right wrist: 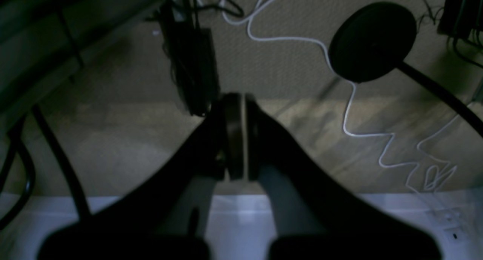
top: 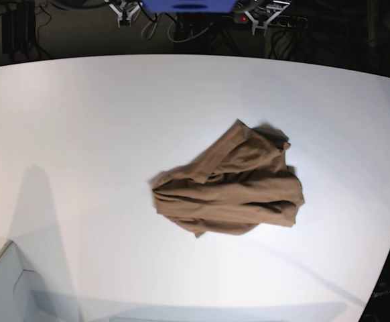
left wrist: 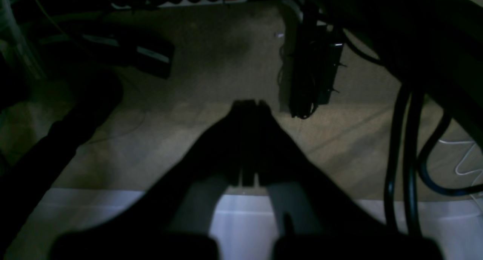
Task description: Layout the t-shirt on the table in an organized manner, then fold the t-shirt properly
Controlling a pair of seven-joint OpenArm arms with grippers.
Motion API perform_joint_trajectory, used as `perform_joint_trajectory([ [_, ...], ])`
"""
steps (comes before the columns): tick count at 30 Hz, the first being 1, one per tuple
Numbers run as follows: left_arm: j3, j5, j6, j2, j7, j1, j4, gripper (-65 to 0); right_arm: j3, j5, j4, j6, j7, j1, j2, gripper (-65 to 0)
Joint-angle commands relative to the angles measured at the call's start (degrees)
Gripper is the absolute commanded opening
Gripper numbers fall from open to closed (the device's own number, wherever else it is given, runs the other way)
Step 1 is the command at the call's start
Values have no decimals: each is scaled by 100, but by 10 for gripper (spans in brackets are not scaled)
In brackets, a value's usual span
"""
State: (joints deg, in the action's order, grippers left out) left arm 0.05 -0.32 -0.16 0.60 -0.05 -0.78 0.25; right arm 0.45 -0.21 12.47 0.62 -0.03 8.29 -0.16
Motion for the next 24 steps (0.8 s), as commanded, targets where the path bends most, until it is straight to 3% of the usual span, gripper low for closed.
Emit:
perform_joint_trajectory([
  [1,-10,-17,38,-21,-8,-15,6,-650,-14,8,-3,-93,-36,45,-14,-650],
  [24,-1,1,38,-21,10,38,6,-650,-32,8,-3,-93,-19,36,-14,-650],
])
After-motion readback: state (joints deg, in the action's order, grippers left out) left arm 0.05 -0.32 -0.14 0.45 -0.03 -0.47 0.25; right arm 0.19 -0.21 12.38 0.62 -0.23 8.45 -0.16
